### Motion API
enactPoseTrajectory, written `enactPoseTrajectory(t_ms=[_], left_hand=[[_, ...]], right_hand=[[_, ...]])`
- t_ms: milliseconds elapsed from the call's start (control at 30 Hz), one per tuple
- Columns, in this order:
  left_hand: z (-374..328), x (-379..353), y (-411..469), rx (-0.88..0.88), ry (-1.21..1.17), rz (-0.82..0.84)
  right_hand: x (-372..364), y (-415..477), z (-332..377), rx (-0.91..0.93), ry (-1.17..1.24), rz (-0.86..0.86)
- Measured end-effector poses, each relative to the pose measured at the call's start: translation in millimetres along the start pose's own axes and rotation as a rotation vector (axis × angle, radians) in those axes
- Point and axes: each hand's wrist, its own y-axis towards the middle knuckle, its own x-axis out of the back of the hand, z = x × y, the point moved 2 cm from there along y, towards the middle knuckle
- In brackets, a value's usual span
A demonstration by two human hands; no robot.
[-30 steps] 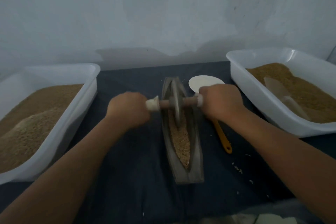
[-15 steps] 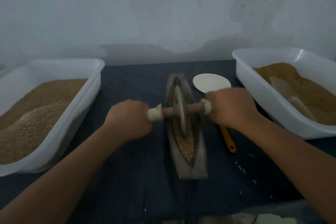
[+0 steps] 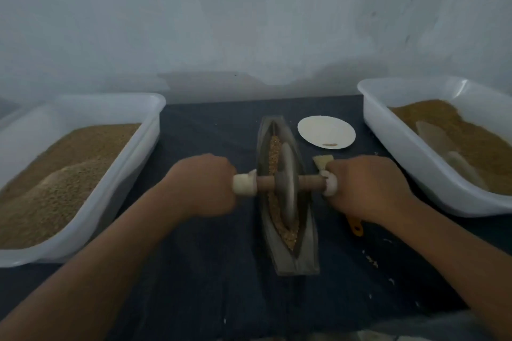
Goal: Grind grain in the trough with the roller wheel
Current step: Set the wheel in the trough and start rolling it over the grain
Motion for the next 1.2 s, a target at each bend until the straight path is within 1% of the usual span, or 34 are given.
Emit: enactPoseTrajectory(t_ms=[67,100,167,233,300,333,400,433,500,567,633,700,800,900,1000,1067,1133,1200], left_hand=[[1,4,25,0.047,0.031,-0.047],[2,8,41,0.081,0.057,-0.113],[4,17,68,0.131,0.123,-0.255],[3,21,82,0.144,0.139,-0.320],[4,20,80,0.142,0.086,-0.279],[6,16,72,0.132,0.056,-0.227],[10,1,43,0.083,0.026,-0.130],[11,-7,25,0.054,0.029,-0.121],[8,-15,-3,0.035,0.045,-0.171],[6,-15,1,0.048,0.041,-0.176],[5,-8,25,0.099,0.027,-0.132],[7,5,58,0.164,0.026,-0.147],[9,22,87,0.217,0.012,-0.170],[4,19,64,0.154,0.013,-0.110],[1,-1,0,0.066,0.031,-0.116],[1,-10,-28,0.057,0.027,-0.116],[2,-11,-24,0.058,0.028,-0.098],[-3,-3,3,0.081,0.055,-0.108]], right_hand=[[-7,25,-2,-0.073,-0.034,0.080],[-11,43,-3,-0.114,-0.053,0.094],[-19,75,-7,-0.171,-0.070,0.086],[-20,93,-9,-0.188,-0.039,0.053],[-15,93,-8,-0.179,-0.039,0.056],[-13,86,-8,-0.170,-0.034,0.072],[-10,60,-6,-0.110,-0.024,0.123],[-9,44,-5,-0.064,-0.039,0.146],[-7,19,-5,0.001,-0.083,0.160],[-7,22,-8,0.006,-0.093,0.132],[-9,47,-7,-0.031,-0.061,0.111],[-13,79,-6,-0.055,-0.091,0.038],[-12,109,-8,-0.095,-0.156,0.089],[-14,87,-11,-0.115,-0.071,0.095],[-10,27,-5,-0.001,-0.059,0.088],[-6,2,-3,0.083,-0.048,0.024],[-6,11,-3,0.089,-0.081,0.021],[-13,33,-4,0.001,-0.093,0.094]])
